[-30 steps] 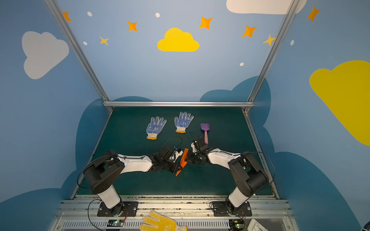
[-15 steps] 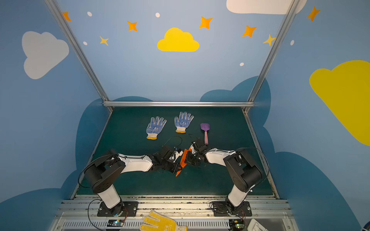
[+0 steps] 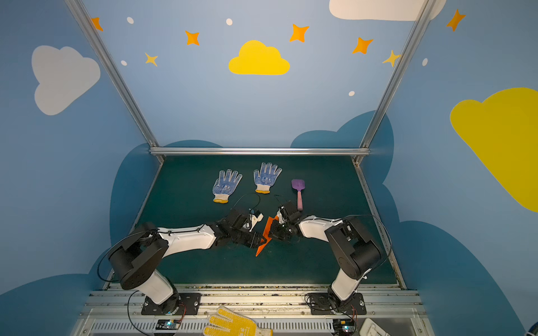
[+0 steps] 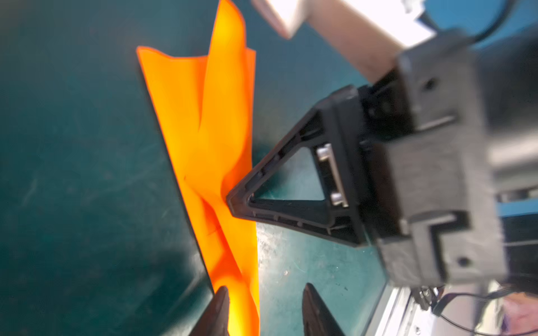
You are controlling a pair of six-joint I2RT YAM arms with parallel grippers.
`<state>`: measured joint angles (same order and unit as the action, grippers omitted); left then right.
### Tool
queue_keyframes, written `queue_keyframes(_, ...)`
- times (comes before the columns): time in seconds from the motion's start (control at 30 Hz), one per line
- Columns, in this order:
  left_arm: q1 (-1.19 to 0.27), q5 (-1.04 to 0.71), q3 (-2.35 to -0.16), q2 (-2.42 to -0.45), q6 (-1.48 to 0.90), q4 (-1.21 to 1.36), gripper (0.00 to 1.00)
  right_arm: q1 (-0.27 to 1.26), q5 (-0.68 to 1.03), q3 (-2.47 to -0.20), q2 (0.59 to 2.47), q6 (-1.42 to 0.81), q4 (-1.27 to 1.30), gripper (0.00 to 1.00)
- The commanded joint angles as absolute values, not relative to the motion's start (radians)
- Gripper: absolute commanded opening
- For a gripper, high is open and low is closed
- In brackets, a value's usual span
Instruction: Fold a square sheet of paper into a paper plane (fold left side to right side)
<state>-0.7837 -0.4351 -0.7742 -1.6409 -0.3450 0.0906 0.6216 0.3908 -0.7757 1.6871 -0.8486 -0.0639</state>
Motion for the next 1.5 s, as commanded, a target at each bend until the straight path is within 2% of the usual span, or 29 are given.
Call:
queue_keyframes(0.0,-0.789,-0.405,-0.798,-1.659,-0.312,0.01,0.51,0.622,0.351,-0.756,1.721,-0.844,-0.107,0.0)
queue_keyframes(0.13,-0.815,-0.321,-0.838,-1.672,-0.271,-0.07,0.57,0.621,0.351,-0.756,1.722,-0.844,-0.108,0.0)
queue_keyframes(0.4,-0.841,-0.245,-0.877,-1.715,-0.245,-0.131,0.57,0.62,0.353,-0.753,1.724,-0.846,-0.106,0.0)
queue_keyframes(0.9,-0.847,-0.232,-0.899,-1.779,-0.233,-0.135,0.33,0.62,0.36,-0.754,1.725,-0.851,-0.11,0.0)
queue_keyframes(1.47,-0.869,-0.144,-0.92,-1.837,-0.221,-0.17,0.24,0.623,0.413,-0.809,1.679,-0.861,-0.128,0.0)
